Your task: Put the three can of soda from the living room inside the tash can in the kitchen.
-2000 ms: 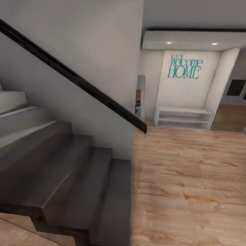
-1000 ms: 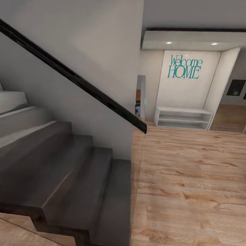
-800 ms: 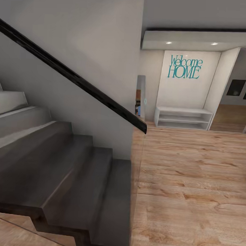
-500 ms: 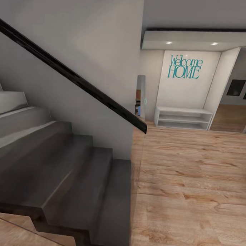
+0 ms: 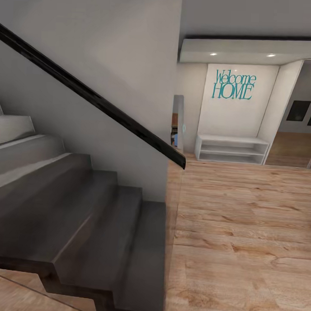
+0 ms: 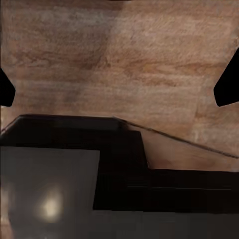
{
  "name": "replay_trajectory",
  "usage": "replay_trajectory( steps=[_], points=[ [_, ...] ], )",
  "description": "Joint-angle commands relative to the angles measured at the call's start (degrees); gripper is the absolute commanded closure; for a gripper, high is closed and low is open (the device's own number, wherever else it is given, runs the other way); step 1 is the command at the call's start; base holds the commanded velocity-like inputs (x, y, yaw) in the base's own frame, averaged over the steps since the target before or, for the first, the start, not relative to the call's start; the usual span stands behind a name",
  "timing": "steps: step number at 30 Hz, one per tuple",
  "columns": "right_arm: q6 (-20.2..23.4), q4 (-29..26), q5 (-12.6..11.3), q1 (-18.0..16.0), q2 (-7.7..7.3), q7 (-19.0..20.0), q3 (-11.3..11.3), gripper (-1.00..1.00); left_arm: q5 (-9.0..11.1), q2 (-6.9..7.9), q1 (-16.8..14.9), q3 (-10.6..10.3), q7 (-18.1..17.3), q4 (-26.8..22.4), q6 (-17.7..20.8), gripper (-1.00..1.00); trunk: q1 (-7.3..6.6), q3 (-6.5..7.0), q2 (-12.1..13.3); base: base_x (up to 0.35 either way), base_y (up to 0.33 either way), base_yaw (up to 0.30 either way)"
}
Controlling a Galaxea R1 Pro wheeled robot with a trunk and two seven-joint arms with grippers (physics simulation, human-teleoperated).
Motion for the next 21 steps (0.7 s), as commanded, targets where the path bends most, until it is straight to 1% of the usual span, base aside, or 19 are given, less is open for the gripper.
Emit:
replay_trajectory(
  steps=[1,2,5,6,7,9,11,12,13,15,16,17,21],
  points=[
    [-0.22,-2.62,0.0,0.56,-0.12,0.11,0.02,-1.0,0.0,-0.04,2.05,0.01,0.0,-4.53,0.49,-1.0,0.0,0.0,0.0,0.0,0.0,0.0],
    [-0.45,-8.02,-0.08,2.29,-0.24,0.26,-0.02,-1.0,-0.01,-0.09,5.66,-0.01,0.03,-12.67,2.09,-1.0,0.0,0.0,0.0,0.0,0.0,0.0],
    [-0.41,-18.01,-0.1,6.54,-0.22,0.35,-0.04,-1.0,-0.02,-0.13,10.24,-0.06,0.06,-23.98,6.19,-1.0,0.0,0.0,0.0,0.0,0.0,0.0],
    [-0.21,-33.27,-0.02,13.16,-0.04,0.39,0.03,-1.0,0.0,-0.16,13.55,-0.21,0.08,-34.98,11.75,-1.0,0.0,0.0,0.0,0.0,0.0,0.0],
    [0.12,-40.72,-0.05,15.92,0.03,0.41,0.05,-1.0,-0.01,-0.17,14.35,-0.26,0.1,-38.48,13.31,-1.0,0.0,0.0,0.0,0.0,0.0,0.0],
    [1.14,-47.43,-0.22,18.09,0.08,0.41,0.09,-1.0,-0.03,-0.17,14.86,-0.32,0.18,-41.01,14.18,-1.0,0.0,0.0,0.0,0.0,0.0,0.0],
    [3.13,-53.11,-0.37,19.56,0.1,0.42,0.13,-1.0,-0.06,-0.14,15.15,-0.36,0.27,-42.97,14.73,-1.0,0.0,0.0,0.0,0.0,0.0,0.0],
    [4.48,-55.57,-0.41,20.09,0.1,0.42,0.14,-1.0,-0.07,-0.15,15.26,-0.38,0.31,-43.79,14.92,-1.0,0.0,0.0,0.0,0.0,0.0,0.0],
    [7.53,-60.04,-0.47,20.84,0.14,0.42,0.17,-1.0,-0.09,-0.13,15.41,-0.4,0.35,-45.48,15.25,-1.0,0.0,0.0,0.0,0.0,0.0,0.0],
    [10.62,-64.42,-0.5,21.33,0.13,0.44,0.18,-1.0,-0.1,-0.12,15.51,-0.41,0.39,-47.47,15.58,-1.0,0.0,0.0,0.0,0.0,0.0,0.0],
    [10.62,-64.42,-0.5,21.33,0.13,0.44,0.18,-1.0,-0.1,-0.12,15.51,-0.41,0.39,-47.47,15.58,-1.0,0.0,0.0,0.0,0.0,0.0,0.0],
    [13.11,-68.02,-0.53,21.62,0.17,0.47,0.28,-1.0,-0.1,-0.11,15.57,-0.38,0.41,-49.13,15.93,-1.0,0.0,0.0,0.0,0.0,0.0,0.0],
    [17.39,-72.19,-0.57,21.64,0.32,0.46,0.43,-1.0,-0.11,-0.16,15.38,-0.44,0.43,-51.12,16.58,-1.0,0.0,0.0,0.0,0.0,0.0,0.0]
  ],
)
